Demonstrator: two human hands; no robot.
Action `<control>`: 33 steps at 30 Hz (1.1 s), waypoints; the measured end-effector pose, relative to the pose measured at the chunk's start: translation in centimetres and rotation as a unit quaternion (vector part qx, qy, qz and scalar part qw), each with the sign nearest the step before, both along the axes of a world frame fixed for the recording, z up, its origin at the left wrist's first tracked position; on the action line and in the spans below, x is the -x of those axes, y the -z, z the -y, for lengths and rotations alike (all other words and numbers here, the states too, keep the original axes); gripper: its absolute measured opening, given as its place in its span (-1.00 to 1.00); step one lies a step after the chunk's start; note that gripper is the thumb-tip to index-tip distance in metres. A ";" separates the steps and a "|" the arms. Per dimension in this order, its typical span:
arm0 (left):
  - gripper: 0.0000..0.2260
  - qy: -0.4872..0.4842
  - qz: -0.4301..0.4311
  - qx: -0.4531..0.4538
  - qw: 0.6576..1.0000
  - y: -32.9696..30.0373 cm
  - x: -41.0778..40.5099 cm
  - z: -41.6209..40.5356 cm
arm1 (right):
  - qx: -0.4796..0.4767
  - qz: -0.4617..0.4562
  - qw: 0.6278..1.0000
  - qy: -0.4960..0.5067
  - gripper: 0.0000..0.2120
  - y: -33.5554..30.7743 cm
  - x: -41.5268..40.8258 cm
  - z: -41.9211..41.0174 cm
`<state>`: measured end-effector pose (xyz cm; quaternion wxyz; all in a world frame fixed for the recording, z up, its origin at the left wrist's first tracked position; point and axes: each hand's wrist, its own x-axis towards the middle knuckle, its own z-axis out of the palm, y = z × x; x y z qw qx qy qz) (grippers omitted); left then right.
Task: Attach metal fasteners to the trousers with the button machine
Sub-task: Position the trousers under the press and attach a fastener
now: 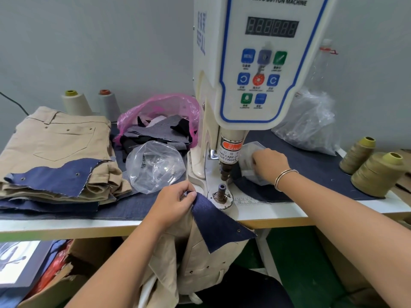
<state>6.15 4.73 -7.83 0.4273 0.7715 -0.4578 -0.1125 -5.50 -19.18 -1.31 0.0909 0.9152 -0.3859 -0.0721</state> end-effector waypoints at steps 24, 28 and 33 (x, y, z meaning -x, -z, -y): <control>-0.86 -0.008 -0.012 -0.008 1.000 -0.1 0.1 0.1 | -0.682 0.521 0.495 0.133 -0.82 1.2 3.3 -10.6; -0.86 -0.007 -0.012 -0.009 1.000 0.0 0.0 0.1 | -0.729 0.510 0.426 0.166 -0.91 1.4 3.1 -11.1; -0.86 -0.005 -0.010 -0.006 1.000 0.0 -0.1 0.0 | -0.782 0.486 0.326 0.215 -0.87 1.7 3.2 -11.2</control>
